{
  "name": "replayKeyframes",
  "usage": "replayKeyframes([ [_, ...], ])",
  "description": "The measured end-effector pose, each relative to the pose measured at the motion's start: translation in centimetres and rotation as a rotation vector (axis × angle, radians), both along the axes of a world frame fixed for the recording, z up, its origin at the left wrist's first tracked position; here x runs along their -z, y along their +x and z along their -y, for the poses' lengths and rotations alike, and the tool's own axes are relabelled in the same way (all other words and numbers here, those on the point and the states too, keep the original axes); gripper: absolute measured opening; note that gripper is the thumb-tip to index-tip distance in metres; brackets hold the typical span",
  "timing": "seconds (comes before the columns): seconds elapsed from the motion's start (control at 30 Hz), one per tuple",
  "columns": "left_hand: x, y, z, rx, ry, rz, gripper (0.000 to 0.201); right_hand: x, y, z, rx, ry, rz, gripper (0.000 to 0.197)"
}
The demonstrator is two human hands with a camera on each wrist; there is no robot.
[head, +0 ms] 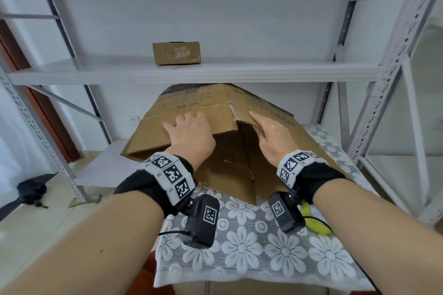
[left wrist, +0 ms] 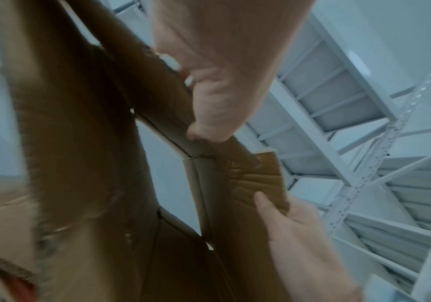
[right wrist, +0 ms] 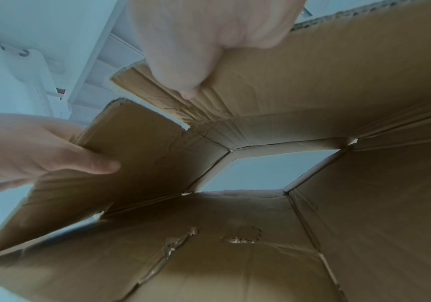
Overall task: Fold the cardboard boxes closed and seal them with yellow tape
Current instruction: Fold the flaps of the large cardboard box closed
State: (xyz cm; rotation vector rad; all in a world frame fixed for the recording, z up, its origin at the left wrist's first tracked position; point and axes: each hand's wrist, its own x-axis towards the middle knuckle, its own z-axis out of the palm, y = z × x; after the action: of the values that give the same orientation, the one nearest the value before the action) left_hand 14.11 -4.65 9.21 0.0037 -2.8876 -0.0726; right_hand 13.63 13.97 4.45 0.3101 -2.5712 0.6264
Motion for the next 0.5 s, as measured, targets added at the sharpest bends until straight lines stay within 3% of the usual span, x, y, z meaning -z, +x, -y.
replayKeyframes([
  [0.07,-0.16,0.48,-0.29,0.011,0.007,0.066,0.040,0.06,-0.03,0.26,-0.025,0.001,-0.019,0.046],
  [0.4,-0.24,1.14,-0.43,0.070,0.078,-0.015,0.035,-0.60,0.24,0.36,-0.093,-0.041,-0.077,0.040],
  [0.5,0.01,1.07,0.04,0.072,0.118,-0.018,0.029,-0.82,0.19,0.01,-0.030,-0.007,-0.029,0.041],
])
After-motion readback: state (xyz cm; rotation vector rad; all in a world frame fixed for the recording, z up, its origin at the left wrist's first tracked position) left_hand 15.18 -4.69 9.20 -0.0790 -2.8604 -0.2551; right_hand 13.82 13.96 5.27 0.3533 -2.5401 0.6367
